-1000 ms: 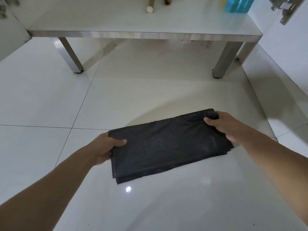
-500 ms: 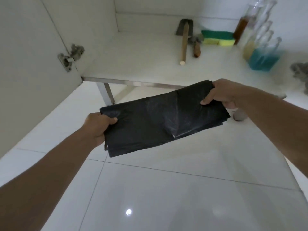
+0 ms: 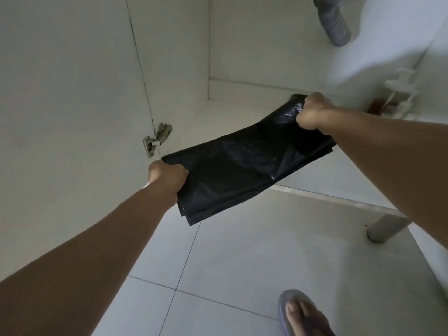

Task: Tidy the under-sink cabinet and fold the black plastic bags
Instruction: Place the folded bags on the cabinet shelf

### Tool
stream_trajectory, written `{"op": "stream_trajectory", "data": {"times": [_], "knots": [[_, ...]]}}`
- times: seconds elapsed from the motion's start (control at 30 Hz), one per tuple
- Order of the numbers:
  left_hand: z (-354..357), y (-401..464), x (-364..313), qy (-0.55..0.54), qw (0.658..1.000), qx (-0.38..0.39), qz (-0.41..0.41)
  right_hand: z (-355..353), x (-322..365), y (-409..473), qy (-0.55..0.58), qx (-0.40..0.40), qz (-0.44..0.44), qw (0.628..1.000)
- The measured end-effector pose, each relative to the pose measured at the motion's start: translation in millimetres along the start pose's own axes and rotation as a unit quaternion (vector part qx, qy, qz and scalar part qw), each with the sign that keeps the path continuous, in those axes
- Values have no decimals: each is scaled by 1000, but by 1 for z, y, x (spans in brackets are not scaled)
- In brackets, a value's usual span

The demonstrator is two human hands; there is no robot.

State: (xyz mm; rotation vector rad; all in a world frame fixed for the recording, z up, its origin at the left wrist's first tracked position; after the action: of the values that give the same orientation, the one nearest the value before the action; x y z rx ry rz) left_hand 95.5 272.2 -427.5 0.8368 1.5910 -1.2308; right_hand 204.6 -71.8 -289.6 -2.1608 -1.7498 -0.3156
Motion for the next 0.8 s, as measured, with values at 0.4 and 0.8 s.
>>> {"op": "stream_trajectory", "data": {"times": [0.4,0.8], "knots": [[23,76,3,20,997,-68,-10,33,46,135,-57,18,-47,997],[40,171,-4,-3,994,-105,-28,78,109,257,-45,-17,-151,987]]}}
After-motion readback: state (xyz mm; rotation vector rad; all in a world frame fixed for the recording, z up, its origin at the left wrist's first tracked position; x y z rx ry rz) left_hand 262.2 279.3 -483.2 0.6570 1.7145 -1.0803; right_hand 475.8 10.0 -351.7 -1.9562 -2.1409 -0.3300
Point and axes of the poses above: each hand's wrist, its own y-axis towards the middle knuckle, its own z-axis out of the palm, x = y × z, the point moved 9 cm from there along y, towards the middle knuckle, and after that the axes turned 14 degrees about x, right-handed, at the moved point
